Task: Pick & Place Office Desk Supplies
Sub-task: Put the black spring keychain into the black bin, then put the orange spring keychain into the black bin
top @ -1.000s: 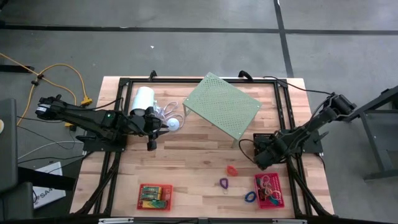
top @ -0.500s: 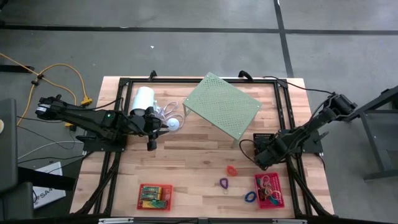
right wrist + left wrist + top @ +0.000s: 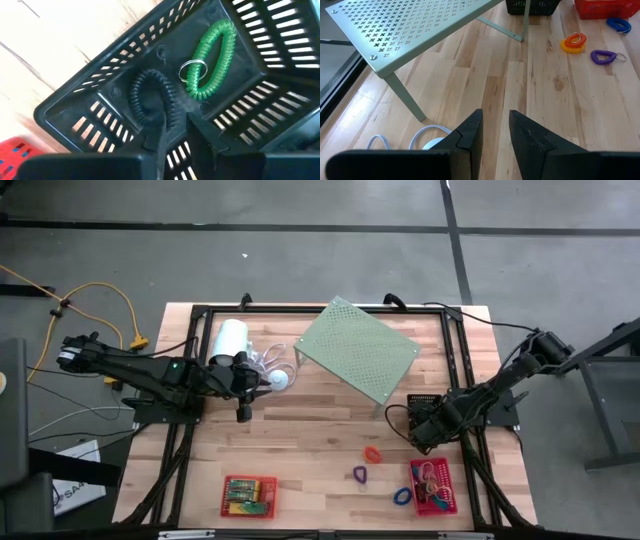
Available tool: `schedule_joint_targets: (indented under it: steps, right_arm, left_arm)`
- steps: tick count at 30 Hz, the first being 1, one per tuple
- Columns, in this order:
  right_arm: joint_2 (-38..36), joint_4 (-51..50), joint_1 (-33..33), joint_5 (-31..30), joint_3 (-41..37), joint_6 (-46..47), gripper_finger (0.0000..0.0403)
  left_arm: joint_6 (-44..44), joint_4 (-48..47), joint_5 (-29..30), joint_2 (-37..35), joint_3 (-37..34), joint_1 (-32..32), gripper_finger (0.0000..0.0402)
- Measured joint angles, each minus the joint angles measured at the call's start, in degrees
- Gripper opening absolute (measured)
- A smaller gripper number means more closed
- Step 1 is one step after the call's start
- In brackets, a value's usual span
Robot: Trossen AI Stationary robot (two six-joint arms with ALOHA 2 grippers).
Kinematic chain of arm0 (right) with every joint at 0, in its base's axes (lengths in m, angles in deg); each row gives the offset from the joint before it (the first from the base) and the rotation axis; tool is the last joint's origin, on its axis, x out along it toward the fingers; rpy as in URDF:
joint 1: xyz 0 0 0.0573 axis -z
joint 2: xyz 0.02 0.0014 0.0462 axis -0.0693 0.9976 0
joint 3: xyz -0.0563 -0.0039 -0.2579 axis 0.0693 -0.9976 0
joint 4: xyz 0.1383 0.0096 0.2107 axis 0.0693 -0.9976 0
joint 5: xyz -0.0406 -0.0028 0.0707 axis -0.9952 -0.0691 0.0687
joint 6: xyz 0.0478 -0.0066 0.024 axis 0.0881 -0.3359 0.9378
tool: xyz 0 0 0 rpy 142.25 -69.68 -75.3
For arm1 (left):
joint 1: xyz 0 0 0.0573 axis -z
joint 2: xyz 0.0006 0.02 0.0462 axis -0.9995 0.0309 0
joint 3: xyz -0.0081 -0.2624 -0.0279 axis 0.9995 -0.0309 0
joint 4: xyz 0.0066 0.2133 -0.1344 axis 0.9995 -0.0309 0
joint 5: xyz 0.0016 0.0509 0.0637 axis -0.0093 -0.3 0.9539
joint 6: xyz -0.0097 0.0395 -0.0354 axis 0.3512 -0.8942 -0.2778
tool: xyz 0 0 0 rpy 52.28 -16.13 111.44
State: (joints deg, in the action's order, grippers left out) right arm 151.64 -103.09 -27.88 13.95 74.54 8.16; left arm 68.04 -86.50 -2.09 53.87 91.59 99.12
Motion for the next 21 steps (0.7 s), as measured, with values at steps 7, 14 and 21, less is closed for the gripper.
schedule_joint_targets:
  steps: [7,14,21]
  right_arm:
    - [0.02,0.02,0.0,0.0,0.0,0.01,0.0093]
    - [-1.29,-0.07,0.0,0.02,0.0,-0.01,0.0093]
    - [-9.06,-0.06,-0.02,-0.85,0.52,-0.01,0.0092]
  left_arm:
    - [0.0,0.02,0.0,-0.02,0.0,-0.02,0.0089]
    - [-0.01,0.02,0.0,0.0,0.0,-0.01,0.0089]
    - [-0.01,0.02,0.0,0.01,0.0,-0.01,0.0089]
